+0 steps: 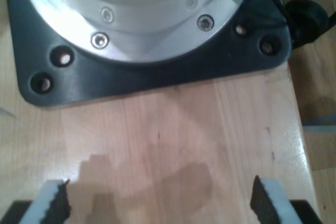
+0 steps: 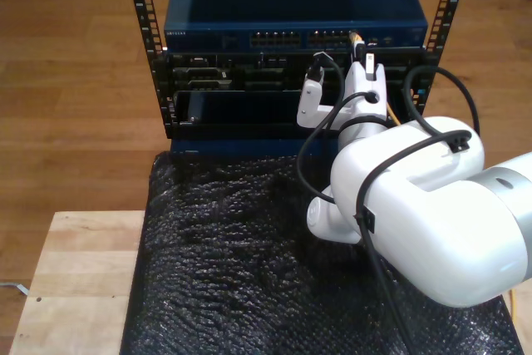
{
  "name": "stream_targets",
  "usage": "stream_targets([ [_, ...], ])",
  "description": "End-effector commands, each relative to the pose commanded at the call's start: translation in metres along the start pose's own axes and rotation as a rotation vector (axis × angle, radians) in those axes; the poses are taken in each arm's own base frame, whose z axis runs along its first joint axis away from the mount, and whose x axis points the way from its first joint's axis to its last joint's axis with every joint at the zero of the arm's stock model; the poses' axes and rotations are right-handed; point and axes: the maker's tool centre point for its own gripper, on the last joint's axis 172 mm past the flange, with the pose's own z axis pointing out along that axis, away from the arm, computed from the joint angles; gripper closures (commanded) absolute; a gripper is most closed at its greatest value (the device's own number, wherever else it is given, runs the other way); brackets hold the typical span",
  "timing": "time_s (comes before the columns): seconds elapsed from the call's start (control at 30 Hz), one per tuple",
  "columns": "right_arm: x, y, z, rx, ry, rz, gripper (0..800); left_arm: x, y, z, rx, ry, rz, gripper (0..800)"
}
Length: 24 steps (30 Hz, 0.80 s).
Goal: Grab the cable and plug it in
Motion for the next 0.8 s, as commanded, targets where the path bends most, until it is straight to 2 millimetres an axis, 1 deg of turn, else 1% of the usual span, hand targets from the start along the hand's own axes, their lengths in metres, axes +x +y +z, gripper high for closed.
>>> stream_targets([
  [0.33,0.0005,-0.0003,0.0002,0.0,0.001,-0.002,800,0.0,0.0,0.0,0.0,0.0,0.0,0],
  [0.53,0.0026,0.0056,0.0039,-0.014,0.002,0.006,800,0.0,0.0,0.0,0.0,0.0,0.0,0],
  [0.8,0.0038,0.0019,0.0047,-0.005,0.006,0.005,800,0.0,0.0,0.0,0.0,0.0,0.0,0],
])
